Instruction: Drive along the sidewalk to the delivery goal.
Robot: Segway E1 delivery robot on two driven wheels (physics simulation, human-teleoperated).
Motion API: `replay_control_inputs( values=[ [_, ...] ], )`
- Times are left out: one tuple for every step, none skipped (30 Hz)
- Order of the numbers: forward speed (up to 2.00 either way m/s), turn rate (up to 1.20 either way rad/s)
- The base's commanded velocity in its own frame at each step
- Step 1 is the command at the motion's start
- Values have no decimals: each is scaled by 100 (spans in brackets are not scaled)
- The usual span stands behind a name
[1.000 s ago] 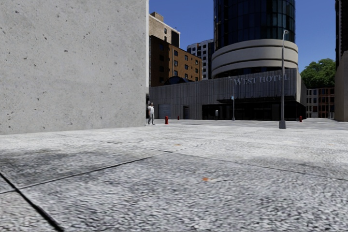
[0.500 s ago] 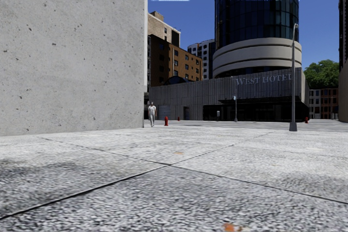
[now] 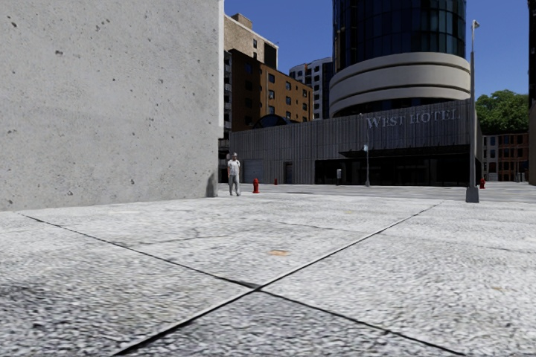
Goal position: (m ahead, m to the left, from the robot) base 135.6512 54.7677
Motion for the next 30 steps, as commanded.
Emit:
replay_control_inputs(
  values=[
    [200, 0],
    [200, 0],
    [200, 0],
    [200, 0],
    [200, 0],
    [200, 0],
    [200, 0],
    [200, 0],
    [200, 0],
    [200, 0],
    [200, 0],
    [200, 0],
    [200, 0],
    [200, 0],
    [200, 0],
    [200, 0],
    [200, 0],
    [200, 0],
    [200, 0],
    [200, 0],
    [200, 0],
    [200, 0],
    [200, 0],
    [200, 0],
    [200, 0],
    [200, 0],
    [200, 0],
    [200, 0],
    [200, 0],
    [200, -7]
  ],
)
